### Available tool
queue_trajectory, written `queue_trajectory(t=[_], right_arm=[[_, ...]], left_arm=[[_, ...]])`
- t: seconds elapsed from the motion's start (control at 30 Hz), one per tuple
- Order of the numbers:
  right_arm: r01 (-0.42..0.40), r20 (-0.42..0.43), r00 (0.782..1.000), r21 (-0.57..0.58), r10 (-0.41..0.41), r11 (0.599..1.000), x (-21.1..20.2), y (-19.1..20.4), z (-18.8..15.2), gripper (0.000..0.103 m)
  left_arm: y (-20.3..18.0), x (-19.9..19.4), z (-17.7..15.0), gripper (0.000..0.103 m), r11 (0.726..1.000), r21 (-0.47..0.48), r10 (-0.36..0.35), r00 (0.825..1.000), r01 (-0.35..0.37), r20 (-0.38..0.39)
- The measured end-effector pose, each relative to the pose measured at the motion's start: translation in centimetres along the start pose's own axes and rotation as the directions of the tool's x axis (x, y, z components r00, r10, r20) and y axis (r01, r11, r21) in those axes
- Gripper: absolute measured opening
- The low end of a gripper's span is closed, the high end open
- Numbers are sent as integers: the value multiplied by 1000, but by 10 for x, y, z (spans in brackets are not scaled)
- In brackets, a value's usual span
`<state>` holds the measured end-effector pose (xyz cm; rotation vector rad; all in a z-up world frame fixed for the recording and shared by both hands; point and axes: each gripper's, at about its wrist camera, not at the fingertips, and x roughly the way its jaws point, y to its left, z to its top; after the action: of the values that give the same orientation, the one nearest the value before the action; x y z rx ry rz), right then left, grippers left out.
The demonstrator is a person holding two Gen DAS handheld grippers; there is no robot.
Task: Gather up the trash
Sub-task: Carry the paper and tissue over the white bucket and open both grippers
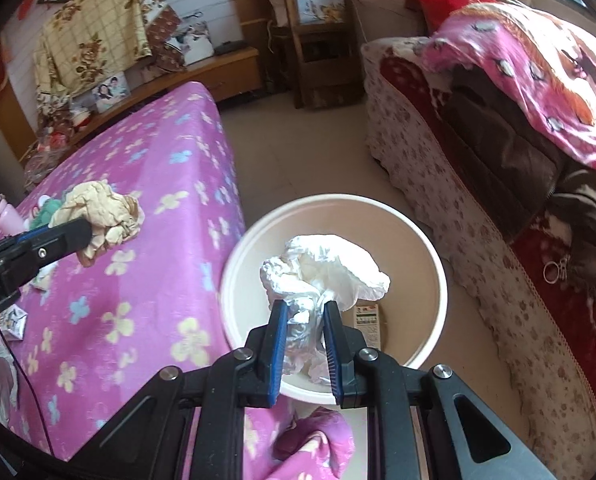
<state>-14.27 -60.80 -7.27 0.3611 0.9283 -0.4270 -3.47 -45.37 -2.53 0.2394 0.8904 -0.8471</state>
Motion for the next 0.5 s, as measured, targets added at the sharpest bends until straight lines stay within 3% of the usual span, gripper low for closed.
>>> queue_trajectory(t=[0.13, 0.17, 0.2, 0.27, 0.33, 0.5], right_arm=[[5, -9, 1000, 30, -4, 1000, 10, -12, 1, 21], [7, -10, 1000, 33, -6, 999, 12, -13, 1, 21], [17, -12, 1000, 37, -16, 999, 16, -16, 2, 21], [31, -21, 999, 48, -30, 998, 22, -20, 4, 21], [29, -32, 999, 75, -26, 997, 28, -26, 4, 22], [4, -47, 999, 88, 0, 996, 36, -30, -1, 24]], left_arm=[[-5, 14, 4, 26, 999, -8, -38, 999, 38, -7], [-5, 17, 5, 31, 999, -10, -42, 999, 42, -5], [-6, 19, 5, 37, 999, -13, -49, 999, 49, -2], [-5, 23, 6, 72, 998, -26, -65, 998, 65, 1], [-1, 22, 5, 75, 994, -50, -94, 995, 95, 11], [2, 23, 1, 75, 998, -38, -44, 999, 43, -3]])
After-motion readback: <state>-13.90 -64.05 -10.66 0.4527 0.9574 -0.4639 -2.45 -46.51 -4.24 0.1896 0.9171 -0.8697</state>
